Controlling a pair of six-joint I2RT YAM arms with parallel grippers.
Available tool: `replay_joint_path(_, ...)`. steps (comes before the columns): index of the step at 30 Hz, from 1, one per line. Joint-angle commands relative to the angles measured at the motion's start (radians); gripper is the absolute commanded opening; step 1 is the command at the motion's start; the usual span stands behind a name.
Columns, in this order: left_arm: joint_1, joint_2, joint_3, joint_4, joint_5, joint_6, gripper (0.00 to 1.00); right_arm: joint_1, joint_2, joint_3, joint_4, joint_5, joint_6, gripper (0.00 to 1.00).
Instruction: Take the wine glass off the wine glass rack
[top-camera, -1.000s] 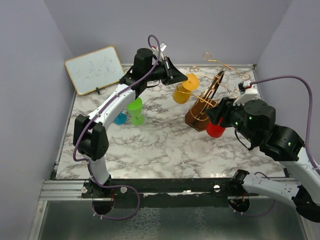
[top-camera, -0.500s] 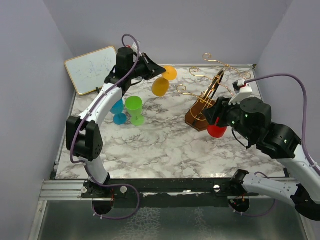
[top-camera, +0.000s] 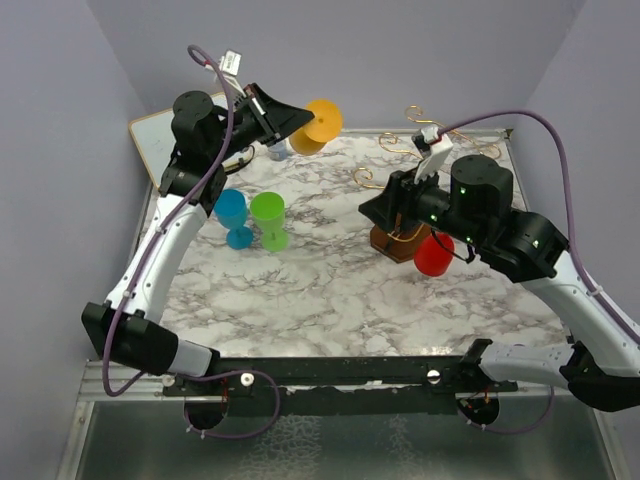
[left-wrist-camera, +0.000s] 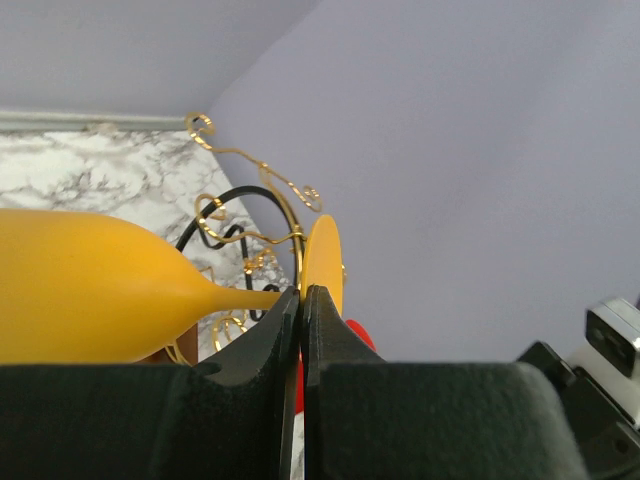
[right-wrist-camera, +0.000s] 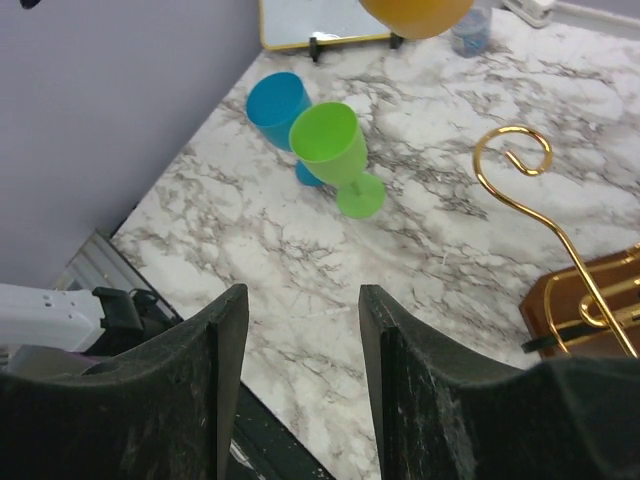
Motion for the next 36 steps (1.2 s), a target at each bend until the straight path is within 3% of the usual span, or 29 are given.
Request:
replay_joint_path(1, -0.001, -0.117, -0.053, 0.090, 0.061, 0.060, 0.00, -0.001, 0.037, 0.069, 0.064, -0.151, -0.054, 0.48)
replay_joint_path(14, -0.001, -0.394, -0.263, 0.168, 0.143, 0.086, 0.00, -0.001, 0.128, 0.148, 0.083, -0.364, -0.098, 0.49)
replay_joint_path(36, -0.002, -0.537, -0.367, 0.156, 0.225, 0.075, 0.00, -0.001, 0.160, 0.152, 0.225, -0.562, -0.075, 0.50)
